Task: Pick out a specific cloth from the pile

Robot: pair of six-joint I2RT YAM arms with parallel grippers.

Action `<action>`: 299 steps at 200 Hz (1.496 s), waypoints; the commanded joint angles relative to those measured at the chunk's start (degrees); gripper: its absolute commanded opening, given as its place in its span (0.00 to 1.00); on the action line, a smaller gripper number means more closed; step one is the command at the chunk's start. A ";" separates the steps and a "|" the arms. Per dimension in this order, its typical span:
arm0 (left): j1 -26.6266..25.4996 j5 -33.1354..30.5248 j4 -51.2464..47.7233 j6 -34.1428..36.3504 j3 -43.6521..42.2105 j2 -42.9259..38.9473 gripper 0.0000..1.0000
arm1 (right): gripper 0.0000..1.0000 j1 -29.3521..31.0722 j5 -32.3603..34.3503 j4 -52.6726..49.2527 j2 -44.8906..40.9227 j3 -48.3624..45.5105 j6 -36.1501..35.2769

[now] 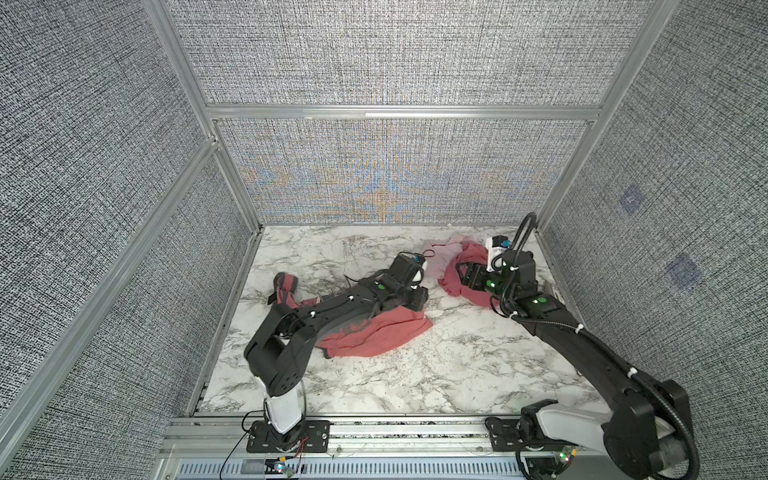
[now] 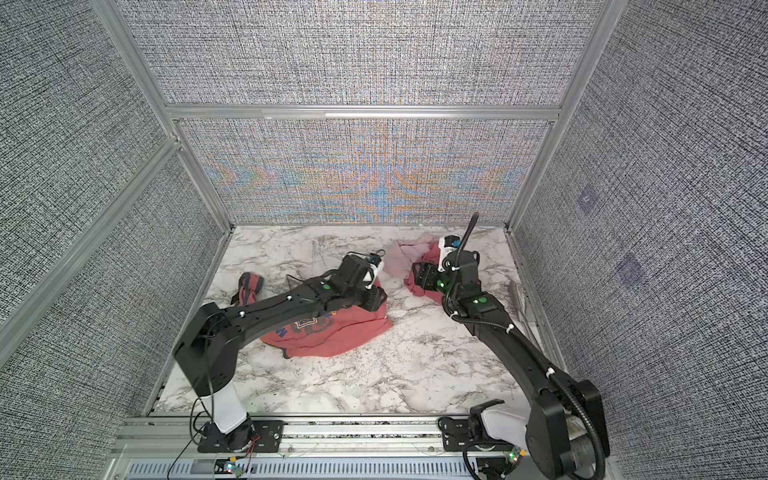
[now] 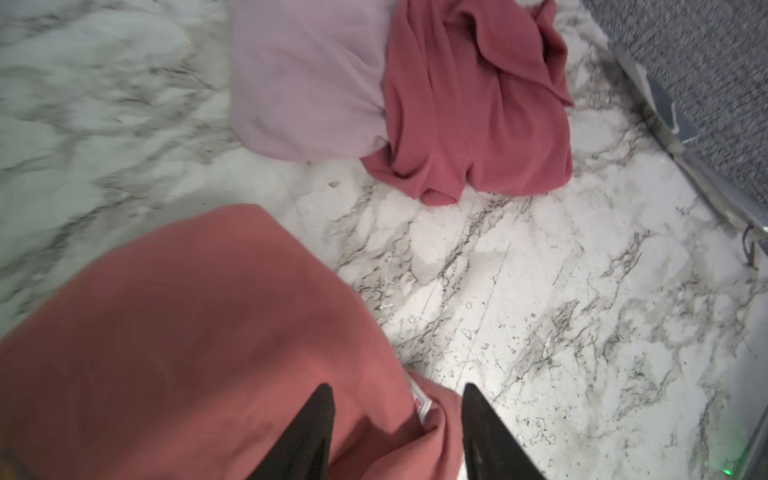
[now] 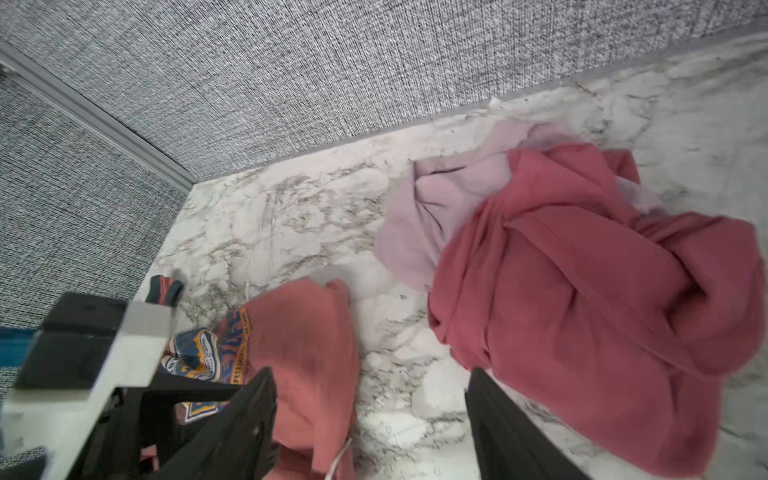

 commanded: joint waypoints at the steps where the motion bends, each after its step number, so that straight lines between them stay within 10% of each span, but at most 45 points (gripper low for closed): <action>1: -2.40 -1.32 -5.85 0.87 3.82 4.58 0.53 | 0.74 -1.27 0.27 -2.78 -1.49 -1.21 -1.31; 134: -6.93 -8.58 -13.90 0.20 7.43 11.06 0.54 | 0.74 -2.21 -4.53 -1.53 1.06 -1.05 -0.02; 155: -7.01 -9.88 -14.42 -0.42 7.44 11.40 0.46 | 0.74 -2.21 -4.62 -1.50 0.85 -1.15 0.34; 185: -7.01 -11.97 -16.01 -1.35 9.89 12.09 0.00 | 0.74 -2.28 -4.00 -1.50 0.54 -1.24 0.44; 299: 3.46 -18.23 -8.77 0.21 15.07 -7.62 0.00 | 0.74 -2.65 -5.42 -0.76 0.09 0.69 2.06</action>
